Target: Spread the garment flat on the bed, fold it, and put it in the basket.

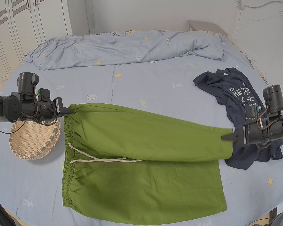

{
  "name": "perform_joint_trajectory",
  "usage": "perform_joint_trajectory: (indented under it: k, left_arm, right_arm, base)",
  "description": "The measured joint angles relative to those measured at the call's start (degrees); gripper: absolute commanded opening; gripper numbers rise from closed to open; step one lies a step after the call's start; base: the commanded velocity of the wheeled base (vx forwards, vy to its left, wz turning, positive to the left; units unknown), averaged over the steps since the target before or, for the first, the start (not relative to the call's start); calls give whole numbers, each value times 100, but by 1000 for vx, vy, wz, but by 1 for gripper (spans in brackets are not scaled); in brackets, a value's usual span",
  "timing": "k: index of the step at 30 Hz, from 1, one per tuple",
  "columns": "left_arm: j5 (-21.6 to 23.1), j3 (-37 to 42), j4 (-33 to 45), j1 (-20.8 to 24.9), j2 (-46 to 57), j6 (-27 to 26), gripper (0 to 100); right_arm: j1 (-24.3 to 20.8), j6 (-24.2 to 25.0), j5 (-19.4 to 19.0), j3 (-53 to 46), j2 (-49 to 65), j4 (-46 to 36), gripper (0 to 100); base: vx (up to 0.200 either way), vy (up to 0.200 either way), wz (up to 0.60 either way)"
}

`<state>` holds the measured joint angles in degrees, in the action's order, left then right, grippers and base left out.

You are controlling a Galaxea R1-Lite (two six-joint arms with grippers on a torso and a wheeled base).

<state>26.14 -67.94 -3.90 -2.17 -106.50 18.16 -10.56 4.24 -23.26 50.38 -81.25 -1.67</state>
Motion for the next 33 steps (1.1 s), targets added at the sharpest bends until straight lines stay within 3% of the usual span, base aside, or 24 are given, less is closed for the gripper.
perform_joint_trajectory:
  k: [5, 6, 14, 33]
  left_arm:
    - [5, 46, -1, 61, 2, -10, 0]
    - [2, 63, 0, 88, 2, -11, 0]
    - [-15, 212, -20, 377, -9, -22, 0]
    - [-9, 291, -15, 379, 7, -122, 0]
  right_arm:
    - [-157, -74, -2, -852, 104, 121, 0]
    - [-193, -90, -2, -1029, 121, 180, 100]
    - [-363, -143, -20, -1921, 168, 451, 100]
    - [-355, 172, -38, -2026, -428, 1343, 100]
  base:
    - [0, 0, 0]
    - [0, 0, 0]
    - [0, 0, 0]
    - [0, 0, 0]
